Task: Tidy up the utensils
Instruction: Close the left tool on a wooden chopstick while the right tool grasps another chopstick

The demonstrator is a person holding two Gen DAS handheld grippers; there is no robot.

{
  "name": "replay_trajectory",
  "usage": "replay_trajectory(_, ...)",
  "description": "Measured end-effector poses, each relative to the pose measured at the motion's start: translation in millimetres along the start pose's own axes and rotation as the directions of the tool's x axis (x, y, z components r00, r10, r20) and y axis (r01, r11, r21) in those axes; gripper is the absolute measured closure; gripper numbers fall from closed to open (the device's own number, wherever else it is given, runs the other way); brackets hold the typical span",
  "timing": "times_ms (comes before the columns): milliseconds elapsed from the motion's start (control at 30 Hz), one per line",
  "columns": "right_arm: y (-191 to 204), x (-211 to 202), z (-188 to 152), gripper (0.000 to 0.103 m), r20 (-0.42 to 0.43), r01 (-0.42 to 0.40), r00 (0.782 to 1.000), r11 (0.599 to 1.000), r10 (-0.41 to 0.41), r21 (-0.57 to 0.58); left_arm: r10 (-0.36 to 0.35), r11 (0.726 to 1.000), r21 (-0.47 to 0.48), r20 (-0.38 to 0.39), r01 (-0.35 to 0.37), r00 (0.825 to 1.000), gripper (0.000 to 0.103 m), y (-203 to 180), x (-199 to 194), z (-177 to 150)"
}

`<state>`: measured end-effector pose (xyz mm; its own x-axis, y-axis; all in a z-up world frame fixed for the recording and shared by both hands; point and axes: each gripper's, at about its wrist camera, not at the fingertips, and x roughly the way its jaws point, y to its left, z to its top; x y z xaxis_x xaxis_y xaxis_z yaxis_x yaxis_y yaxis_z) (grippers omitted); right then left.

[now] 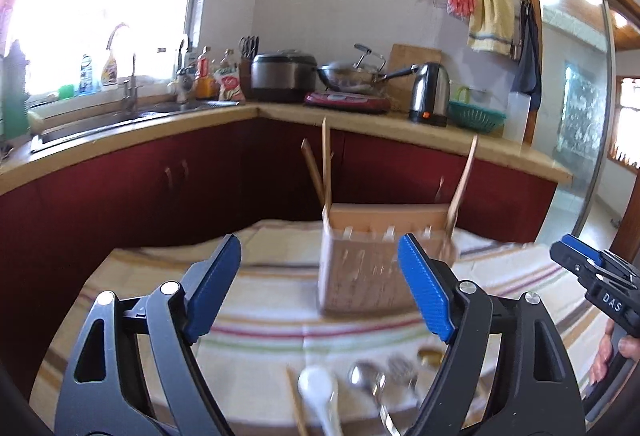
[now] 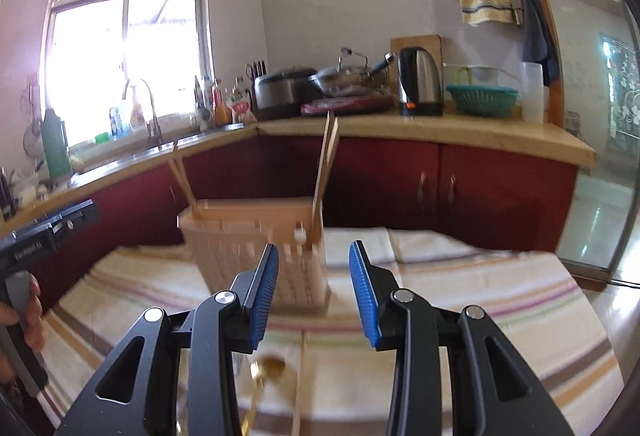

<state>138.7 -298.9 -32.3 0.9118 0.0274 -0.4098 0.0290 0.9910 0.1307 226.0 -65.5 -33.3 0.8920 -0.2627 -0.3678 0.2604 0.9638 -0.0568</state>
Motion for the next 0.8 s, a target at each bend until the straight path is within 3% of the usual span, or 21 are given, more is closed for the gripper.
replay_trajectory(400,0.6,-43.5,-93.8,0.066,-0.078,0.031,0.997,1.000,-0.031,0.005,0.100,0.995,-0.010,-0.100,-0.102,0.990,0.024,18.5,-55.0,-93.9)
replay_trajectory(800,15.0,-57.0,-139.3,0.066,-0.134,-0.014,0.991,1.000,0.013,-0.004,0.120,0.992,-0.006,-0.157,-0.122,0.980,0.024,16.6,-80.2,-140.9)
